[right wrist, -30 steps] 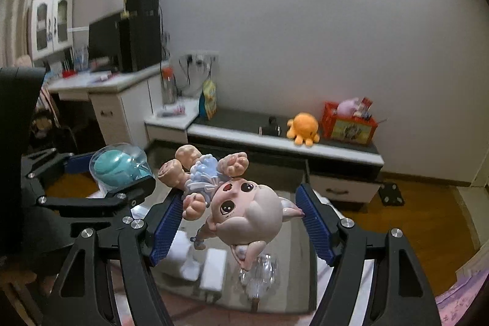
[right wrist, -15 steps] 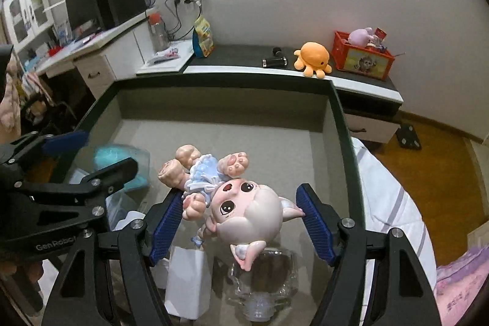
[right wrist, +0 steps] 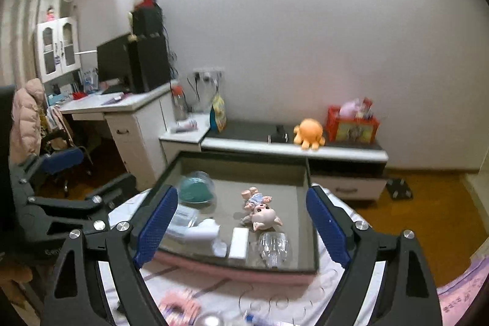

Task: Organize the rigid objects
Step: 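Withdraw both tools from the pink box back over the bed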

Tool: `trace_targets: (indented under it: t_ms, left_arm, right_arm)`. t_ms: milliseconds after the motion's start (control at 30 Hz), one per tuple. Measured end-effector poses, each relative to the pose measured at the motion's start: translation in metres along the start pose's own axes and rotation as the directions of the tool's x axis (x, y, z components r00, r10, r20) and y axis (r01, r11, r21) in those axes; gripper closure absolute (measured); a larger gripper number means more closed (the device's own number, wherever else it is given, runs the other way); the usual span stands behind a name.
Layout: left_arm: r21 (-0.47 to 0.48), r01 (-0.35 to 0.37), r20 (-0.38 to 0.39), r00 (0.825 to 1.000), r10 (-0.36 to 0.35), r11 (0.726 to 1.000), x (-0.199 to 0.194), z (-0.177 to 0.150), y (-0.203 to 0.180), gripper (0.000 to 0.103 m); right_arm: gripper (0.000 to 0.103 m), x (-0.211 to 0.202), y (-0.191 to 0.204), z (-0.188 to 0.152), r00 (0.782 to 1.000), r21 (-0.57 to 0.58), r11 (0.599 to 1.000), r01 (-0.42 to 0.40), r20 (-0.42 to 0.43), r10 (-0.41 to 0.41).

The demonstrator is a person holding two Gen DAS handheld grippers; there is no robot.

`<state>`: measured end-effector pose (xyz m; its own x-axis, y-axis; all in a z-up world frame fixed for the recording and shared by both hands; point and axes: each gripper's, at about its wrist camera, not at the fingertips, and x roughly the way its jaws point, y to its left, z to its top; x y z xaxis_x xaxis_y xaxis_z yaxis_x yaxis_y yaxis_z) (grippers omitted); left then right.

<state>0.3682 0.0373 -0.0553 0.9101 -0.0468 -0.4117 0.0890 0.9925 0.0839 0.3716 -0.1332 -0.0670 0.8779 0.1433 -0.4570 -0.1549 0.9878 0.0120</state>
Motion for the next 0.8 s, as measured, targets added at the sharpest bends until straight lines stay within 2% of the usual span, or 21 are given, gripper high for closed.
trace_targets:
  t_ms: [100, 167, 367, 600, 800]
  left_arm:
    - [-0.035, 0.011, 0.085, 0.996, -0.008, 0.999, -0.058, -0.011, 0.001, 0.000]
    - [-0.047, -0.011, 0.130, 0.991, 0.017, 0.999, -0.090, -0.021, 0.000, 0.000]
    - [-0.070, -0.060, 0.194, 0.978, 0.072, 0.996, -0.155, -0.055, -0.004, 0.000]
    - [-0.058, -0.063, 0.256, 0.964, 0.076, 0.996, -0.205, -0.088, -0.016, 0.000]
    - [-0.046, -0.051, 0.266, 0.962, 0.061, 0.998, -0.217, -0.096, -0.023, 0.000]
  right_arm:
    - [0.016, -0.044, 0.014, -0.012, 0.996, -0.026, 0.999, 0.022, 0.085, -0.020]
    - [0.015, -0.071, 0.024, -0.022, 0.990, -0.034, 0.999, 0.033, 0.139, -0.028]
    - [0.015, -0.140, 0.042, -0.053, 0.971, -0.044, 0.996, 0.074, 0.230, -0.062]
    - [0.015, -0.192, 0.050, -0.088, 0.957, -0.056, 0.993, 0.109, 0.274, -0.089]
    - [0.015, -0.213, 0.051, -0.101, 0.951, -0.049, 0.989, 0.136, 0.286, -0.117]
